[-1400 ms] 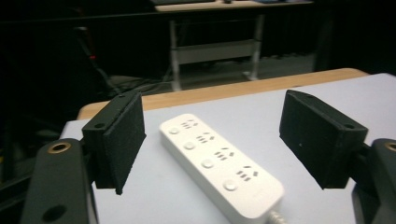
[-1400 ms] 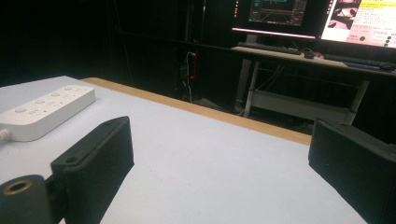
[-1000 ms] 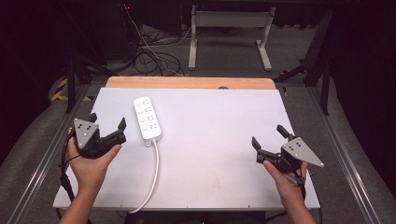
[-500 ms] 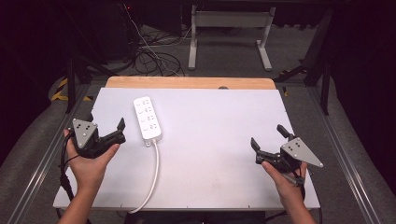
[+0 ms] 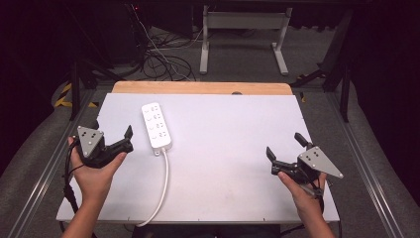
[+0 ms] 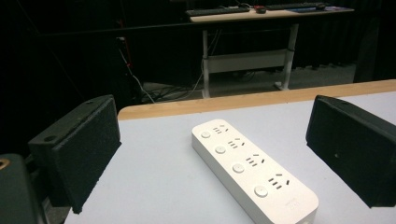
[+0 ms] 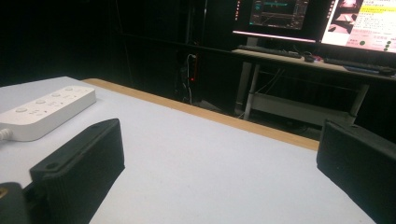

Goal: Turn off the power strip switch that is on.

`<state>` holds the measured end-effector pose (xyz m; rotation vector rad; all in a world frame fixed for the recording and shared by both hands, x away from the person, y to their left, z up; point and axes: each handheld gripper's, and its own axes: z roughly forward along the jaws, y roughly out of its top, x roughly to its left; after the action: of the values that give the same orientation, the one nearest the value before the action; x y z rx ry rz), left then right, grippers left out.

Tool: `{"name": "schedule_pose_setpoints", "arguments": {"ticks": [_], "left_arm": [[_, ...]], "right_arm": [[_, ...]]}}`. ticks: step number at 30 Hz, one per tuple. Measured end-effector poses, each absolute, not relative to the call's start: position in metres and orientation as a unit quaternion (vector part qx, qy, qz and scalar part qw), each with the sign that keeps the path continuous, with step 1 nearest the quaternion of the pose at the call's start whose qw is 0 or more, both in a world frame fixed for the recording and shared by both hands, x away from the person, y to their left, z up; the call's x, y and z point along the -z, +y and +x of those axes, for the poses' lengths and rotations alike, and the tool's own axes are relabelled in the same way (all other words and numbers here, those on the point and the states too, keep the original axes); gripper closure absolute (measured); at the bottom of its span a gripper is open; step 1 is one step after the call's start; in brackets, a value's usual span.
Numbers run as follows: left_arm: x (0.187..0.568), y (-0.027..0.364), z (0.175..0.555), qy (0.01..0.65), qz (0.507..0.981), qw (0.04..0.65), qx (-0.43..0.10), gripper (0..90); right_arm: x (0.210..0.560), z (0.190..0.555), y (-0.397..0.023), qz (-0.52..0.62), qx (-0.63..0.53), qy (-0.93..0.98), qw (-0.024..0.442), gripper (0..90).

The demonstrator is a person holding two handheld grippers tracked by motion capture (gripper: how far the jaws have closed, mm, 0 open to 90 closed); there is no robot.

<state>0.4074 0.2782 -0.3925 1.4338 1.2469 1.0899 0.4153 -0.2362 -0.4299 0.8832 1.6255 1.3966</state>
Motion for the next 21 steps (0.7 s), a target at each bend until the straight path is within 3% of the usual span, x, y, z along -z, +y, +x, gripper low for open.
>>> {"name": "schedule_pose_setpoints", "arguments": {"ticks": [21], "left_arm": [[0.3949, 0.2785, 0.4097, 0.506, 0.587, 0.462, -0.431, 3.8]], "right_arm": [[0.4295, 0.414, -0.2361, 0.35, -0.551, 0.641, 0.403, 1.7]]}}
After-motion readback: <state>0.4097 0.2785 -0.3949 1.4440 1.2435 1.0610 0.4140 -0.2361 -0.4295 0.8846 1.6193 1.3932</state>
